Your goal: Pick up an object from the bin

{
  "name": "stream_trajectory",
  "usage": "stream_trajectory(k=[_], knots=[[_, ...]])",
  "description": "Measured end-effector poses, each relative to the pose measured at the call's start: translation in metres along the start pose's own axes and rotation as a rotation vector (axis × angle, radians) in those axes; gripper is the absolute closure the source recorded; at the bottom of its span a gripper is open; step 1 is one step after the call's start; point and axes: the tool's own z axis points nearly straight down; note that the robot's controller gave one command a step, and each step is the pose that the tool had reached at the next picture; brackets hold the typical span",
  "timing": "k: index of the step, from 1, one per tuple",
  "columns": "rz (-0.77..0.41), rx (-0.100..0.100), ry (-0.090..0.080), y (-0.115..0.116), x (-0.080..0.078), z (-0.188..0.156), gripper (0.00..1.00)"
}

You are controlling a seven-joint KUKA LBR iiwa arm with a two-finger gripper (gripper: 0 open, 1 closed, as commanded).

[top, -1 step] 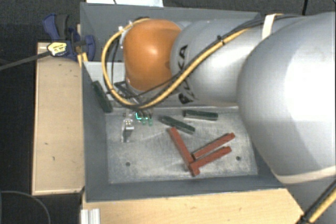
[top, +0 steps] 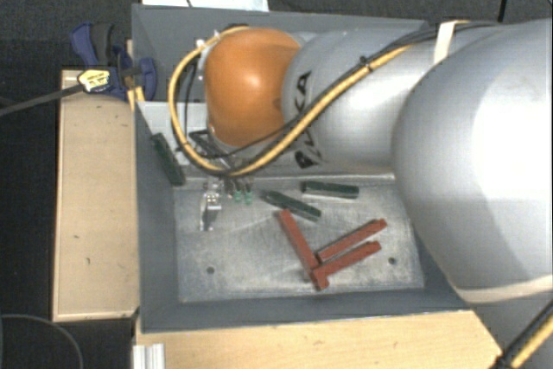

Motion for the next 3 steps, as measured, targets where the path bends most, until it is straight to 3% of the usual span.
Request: stream_trajectory(k=[1, 2, 3], knots=[[-0.001, 0.0, 0.0, -0.001, 0.0, 0.0, 0.0], [-0.014, 0.002, 0.002, -0.053, -0.001, 0.059, 0.0], [0.0, 0.0, -0.002, -0.006, 0.009, 0.069, 0.0]])
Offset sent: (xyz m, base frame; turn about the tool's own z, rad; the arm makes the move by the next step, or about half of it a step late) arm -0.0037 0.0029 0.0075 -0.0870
